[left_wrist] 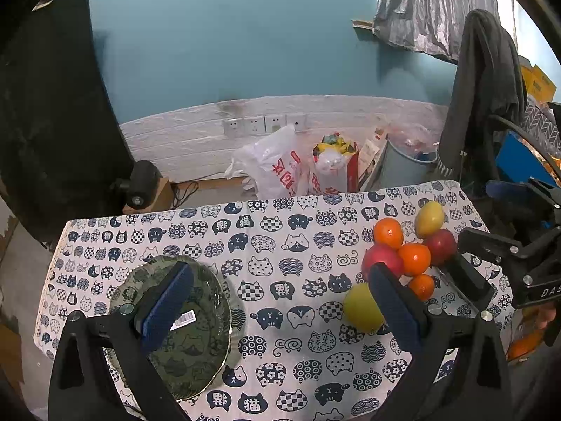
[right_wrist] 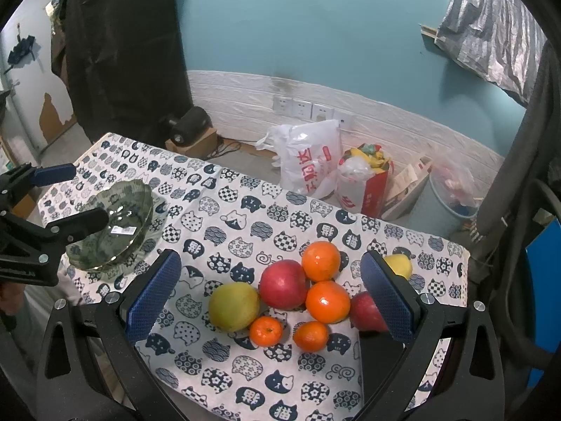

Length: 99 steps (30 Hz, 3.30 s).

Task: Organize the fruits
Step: 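Grasp the green pear with the left tool while the right tool grasps a red apple, then carry the pear with the left tool while the right tool carries the apple toward the plate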

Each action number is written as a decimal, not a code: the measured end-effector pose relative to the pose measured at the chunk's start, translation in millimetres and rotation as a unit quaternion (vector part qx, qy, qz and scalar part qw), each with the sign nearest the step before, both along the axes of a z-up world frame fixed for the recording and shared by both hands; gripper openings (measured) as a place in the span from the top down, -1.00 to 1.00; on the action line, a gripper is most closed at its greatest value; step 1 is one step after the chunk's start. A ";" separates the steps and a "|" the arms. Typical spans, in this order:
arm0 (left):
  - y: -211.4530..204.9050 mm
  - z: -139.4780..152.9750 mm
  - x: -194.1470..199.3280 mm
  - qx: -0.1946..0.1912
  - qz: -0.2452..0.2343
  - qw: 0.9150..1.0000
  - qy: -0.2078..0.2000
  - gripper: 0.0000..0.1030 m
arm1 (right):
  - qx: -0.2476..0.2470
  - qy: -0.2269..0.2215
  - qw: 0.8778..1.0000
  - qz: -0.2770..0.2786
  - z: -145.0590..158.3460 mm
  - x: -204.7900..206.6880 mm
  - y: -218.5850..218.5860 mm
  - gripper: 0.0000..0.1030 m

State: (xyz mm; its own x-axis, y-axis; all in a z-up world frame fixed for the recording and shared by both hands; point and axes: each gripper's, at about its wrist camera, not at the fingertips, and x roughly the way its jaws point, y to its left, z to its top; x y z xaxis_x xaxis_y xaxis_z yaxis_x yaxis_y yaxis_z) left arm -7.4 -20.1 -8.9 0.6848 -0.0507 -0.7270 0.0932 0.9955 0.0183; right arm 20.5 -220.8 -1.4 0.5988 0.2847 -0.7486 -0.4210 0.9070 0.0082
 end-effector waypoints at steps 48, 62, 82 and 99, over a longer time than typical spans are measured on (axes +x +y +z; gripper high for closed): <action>-90.1 -157.9 65.8 -0.019 -0.052 0.983 0.175 -0.97 | -0.034 0.132 0.982 -0.129 -116.2 59.2 -121.4 -0.94; -104.0 -189.9 71.9 -0.048 -0.065 0.972 0.219 -0.94 | -0.033 0.155 0.978 -0.135 -137.0 69.5 -129.8 -0.94; -104.0 -190.2 82.2 -0.094 -0.106 0.966 0.215 -0.41 | -0.018 0.199 0.972 -0.121 -180.0 92.6 -132.1 -0.44; -105.6 -188.0 77.2 -0.062 -0.119 0.970 0.204 -0.40 | -0.032 0.177 0.976 -0.121 -166.9 86.3 -126.2 -0.41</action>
